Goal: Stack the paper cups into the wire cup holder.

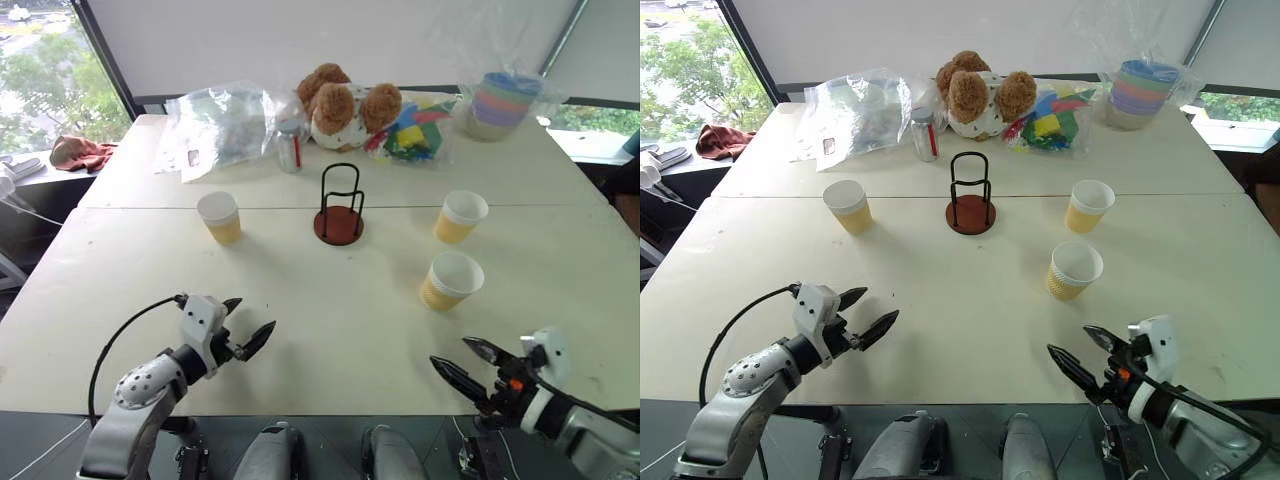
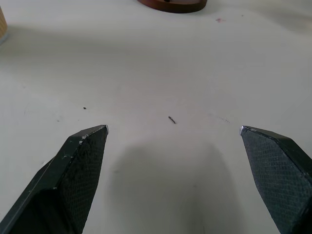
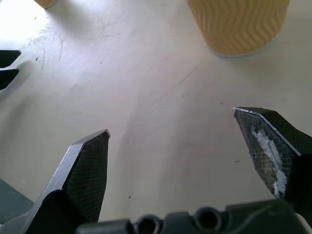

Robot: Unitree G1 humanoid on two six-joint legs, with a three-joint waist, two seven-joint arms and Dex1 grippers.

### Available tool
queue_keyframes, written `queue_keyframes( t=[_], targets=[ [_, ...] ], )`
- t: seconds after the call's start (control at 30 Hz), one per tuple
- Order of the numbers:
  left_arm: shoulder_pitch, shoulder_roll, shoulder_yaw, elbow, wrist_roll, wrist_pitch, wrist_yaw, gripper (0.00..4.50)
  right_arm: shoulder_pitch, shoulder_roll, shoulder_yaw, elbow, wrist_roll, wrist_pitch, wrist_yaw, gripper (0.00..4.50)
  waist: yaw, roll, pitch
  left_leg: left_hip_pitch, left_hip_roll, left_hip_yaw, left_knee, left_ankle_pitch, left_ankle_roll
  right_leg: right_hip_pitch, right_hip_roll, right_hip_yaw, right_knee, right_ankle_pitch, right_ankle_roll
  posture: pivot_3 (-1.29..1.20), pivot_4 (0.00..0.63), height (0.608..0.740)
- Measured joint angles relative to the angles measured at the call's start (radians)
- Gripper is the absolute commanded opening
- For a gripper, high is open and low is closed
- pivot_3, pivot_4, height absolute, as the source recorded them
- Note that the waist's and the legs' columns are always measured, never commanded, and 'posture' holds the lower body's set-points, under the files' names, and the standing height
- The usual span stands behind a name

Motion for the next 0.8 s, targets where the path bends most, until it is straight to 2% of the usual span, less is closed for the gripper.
queue_keyframes(
  t=[0.4, 0.5, 0.7, 0.8],
  targets=[
    [-0.001, -0.025, 0.0, -0.024, 0.0, 0.003, 0.047, 4.5, -0.022, -0.018, 0.003, 0.0, 0.003, 0.013, 0.008, 4.43, 0.0, 0.0, 0.0, 0.0, 0.0, 0.0, 0.0, 0.0, 0.0, 0.0, 0.0, 0.0, 0.0, 0.0, 0.0, 0.0, 0.15, 0.74],
    [-0.021, -0.032, -0.001, -0.018, 0.002, 0.003, 0.062, 4.5, -0.063, 0.005, 0.004, 0.0, 0.044, 0.047, -0.022, 4.43, 0.0, 0.0, 0.0, 0.0, 0.0, 0.0, 0.0, 0.0, 0.0, 0.0, 0.0, 0.0, 0.0, 0.0, 0.0, 0.0, 0.15, 0.74],
    [-0.122, -0.062, 0.001, 0.021, -0.006, 0.01, 0.084, 4.5, -0.164, -0.016, -0.002, -0.081, 0.248, 0.183, -0.109, 4.43, 0.001, 0.0, 0.0, 0.0, 0.0, 0.0, 0.001, 0.0, 0.0, 0.0, 0.001, -0.001, 0.0, 0.001, 0.0, 0.0, 0.15, 0.74],
    [-0.198, -0.038, 0.024, 0.031, -0.073, 0.078, 0.058, 4.5, -0.294, -0.144, -0.013, -0.147, 0.488, 0.271, -0.185, 4.43, -0.004, -0.001, 0.001, 0.0, 0.0, 0.0, 0.002, 0.0, 0.0, 0.001, 0.001, -0.001, 0.001, 0.001, 0.0, 0.0, 0.15, 0.74]
  ],
)
